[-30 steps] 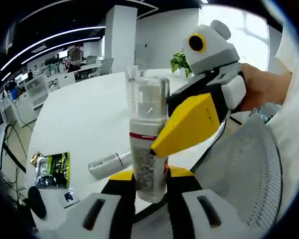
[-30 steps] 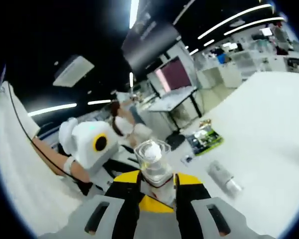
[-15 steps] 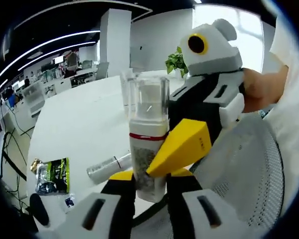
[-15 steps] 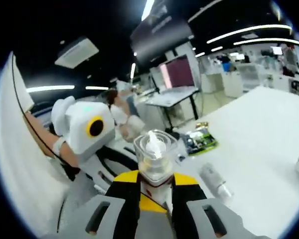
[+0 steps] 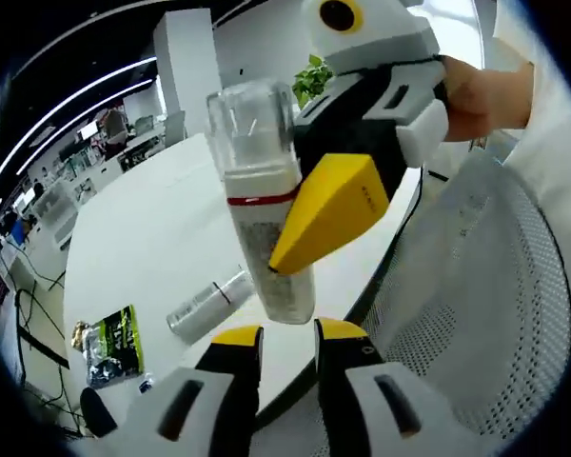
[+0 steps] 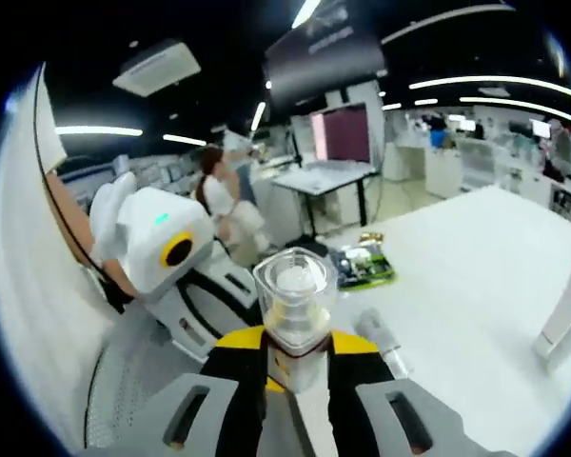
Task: Arrange the skincare products in the storage area until every visible bottle or jar stands upright without overlapping.
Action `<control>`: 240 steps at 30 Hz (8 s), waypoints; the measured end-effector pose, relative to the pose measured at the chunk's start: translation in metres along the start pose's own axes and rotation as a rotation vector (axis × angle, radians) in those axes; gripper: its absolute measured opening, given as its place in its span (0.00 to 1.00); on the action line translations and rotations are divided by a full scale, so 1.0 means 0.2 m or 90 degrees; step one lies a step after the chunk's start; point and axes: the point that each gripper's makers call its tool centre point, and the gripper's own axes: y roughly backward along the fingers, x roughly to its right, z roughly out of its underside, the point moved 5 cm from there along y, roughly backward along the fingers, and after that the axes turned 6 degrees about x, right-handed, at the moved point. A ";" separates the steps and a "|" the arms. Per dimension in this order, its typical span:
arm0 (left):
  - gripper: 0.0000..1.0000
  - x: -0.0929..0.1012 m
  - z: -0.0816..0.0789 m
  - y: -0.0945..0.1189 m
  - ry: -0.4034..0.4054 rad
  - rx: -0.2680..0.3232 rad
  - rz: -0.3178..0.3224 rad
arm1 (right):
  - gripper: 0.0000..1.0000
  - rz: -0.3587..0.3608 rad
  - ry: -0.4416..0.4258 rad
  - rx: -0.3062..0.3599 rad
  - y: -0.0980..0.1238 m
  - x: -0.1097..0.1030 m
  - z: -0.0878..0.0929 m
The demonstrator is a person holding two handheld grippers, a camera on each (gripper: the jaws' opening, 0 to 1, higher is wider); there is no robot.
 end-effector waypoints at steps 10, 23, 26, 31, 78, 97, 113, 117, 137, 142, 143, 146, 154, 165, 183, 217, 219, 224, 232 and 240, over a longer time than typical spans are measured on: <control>0.23 0.02 0.05 -0.03 -0.061 -0.050 0.000 | 0.20 0.093 -0.018 -0.014 0.12 0.26 0.06; 0.17 -0.01 0.10 -0.04 -0.095 -0.103 -0.018 | 0.20 0.214 -0.033 -0.033 0.22 0.63 0.16; 0.15 -0.02 0.10 -0.03 -0.094 -0.099 -0.034 | 0.20 0.232 -0.042 -0.035 0.23 0.70 0.18; 0.13 -0.03 0.11 -0.03 -0.084 -0.110 -0.040 | 0.20 0.259 -0.060 -0.031 0.26 0.81 0.21; 0.12 0.01 0.12 -0.04 -0.096 -0.121 0.003 | 0.20 0.367 -0.019 -0.010 0.23 1.26 0.33; 0.10 0.00 0.13 -0.04 -0.096 -0.132 -0.004 | 0.20 0.370 0.017 -0.013 0.18 1.40 0.28; 0.09 -0.01 0.13 -0.04 -0.098 -0.134 -0.009 | 0.24 0.379 0.014 -0.039 0.18 1.42 0.27; 0.09 -0.01 0.13 -0.04 -0.099 -0.133 -0.010 | 0.27 0.386 0.003 -0.038 0.19 1.42 0.28; 0.08 -0.01 0.13 -0.04 -0.104 -0.137 -0.011 | 0.18 0.438 -0.095 -0.025 0.23 1.45 0.32; 0.08 -0.01 0.13 -0.04 -0.103 -0.137 -0.012 | 0.18 0.449 -0.106 -0.026 0.23 1.46 0.32; 0.08 -0.01 0.13 -0.04 -0.103 -0.137 -0.013 | 0.18 0.451 -0.111 -0.025 0.23 1.46 0.32; 0.08 -0.01 0.13 -0.04 -0.104 -0.136 -0.014 | 0.17 0.459 -0.124 -0.025 0.23 1.47 0.32; 0.07 -0.01 0.13 -0.04 -0.104 -0.138 -0.015 | 0.19 0.458 -0.148 -0.021 0.22 1.46 0.32; 0.06 -0.01 0.13 -0.04 -0.106 -0.139 -0.009 | 0.17 0.451 -0.123 -0.081 0.23 1.45 0.38; 0.05 0.00 0.14 -0.04 -0.105 -0.141 -0.004 | 0.27 0.483 -0.208 -0.024 0.20 1.46 0.35; 0.05 0.01 0.13 -0.04 -0.104 -0.131 0.003 | 0.17 0.589 -0.163 -0.011 0.24 1.40 0.31; 0.05 0.01 0.13 -0.04 -0.105 -0.131 0.002 | 0.17 0.591 -0.155 -0.017 0.23 1.40 0.31; 0.05 0.01 0.13 -0.04 -0.105 -0.132 0.003 | 0.18 0.587 -0.157 -0.021 0.22 1.41 0.31; 0.05 0.01 0.13 -0.04 -0.105 -0.134 0.003 | 0.18 0.587 -0.170 -0.026 0.23 1.40 0.35; 0.04 0.01 0.13 -0.04 -0.105 -0.137 0.005 | 0.17 0.581 -0.189 -0.035 0.23 1.37 0.42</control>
